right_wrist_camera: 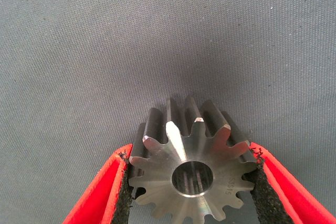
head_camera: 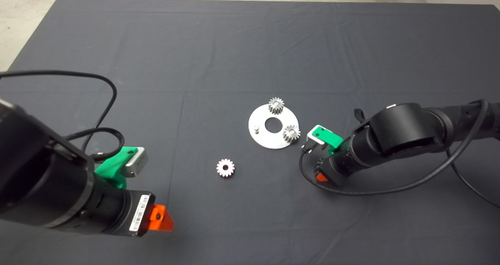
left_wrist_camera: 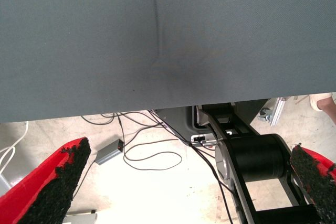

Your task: Remove an incorrectly installed larger gear and replace it with the correct smaller gear

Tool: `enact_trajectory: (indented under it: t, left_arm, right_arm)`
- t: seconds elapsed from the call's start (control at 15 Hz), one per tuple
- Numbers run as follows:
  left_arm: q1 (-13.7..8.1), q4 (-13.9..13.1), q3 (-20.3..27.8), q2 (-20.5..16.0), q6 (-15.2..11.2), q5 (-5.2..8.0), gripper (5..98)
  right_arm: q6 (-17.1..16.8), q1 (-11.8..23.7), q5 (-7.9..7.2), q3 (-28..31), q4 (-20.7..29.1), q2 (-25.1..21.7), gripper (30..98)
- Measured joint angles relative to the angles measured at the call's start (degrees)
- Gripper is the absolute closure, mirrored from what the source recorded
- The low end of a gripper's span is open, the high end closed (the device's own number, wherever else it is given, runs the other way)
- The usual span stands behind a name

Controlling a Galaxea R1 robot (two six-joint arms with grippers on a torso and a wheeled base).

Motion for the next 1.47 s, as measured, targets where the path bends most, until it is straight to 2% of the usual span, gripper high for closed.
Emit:
enact_trajectory:
  t: [1.0, 1.47]
  left_arm:
    - [0.00, -0.02, 0.00, 0.00, 0.00, 0.00, 5.5]
    - [0.01, -0.02, 0.00, 0.00, 0.00, 0.00, 5.5]
  right_arm:
    - [0.00, -0.12, 0.02, 0.00, 0.00, 0.02, 78.9]
    - [-0.02, 0.05, 0.22, 0.00, -0.01, 0.04, 75.2]
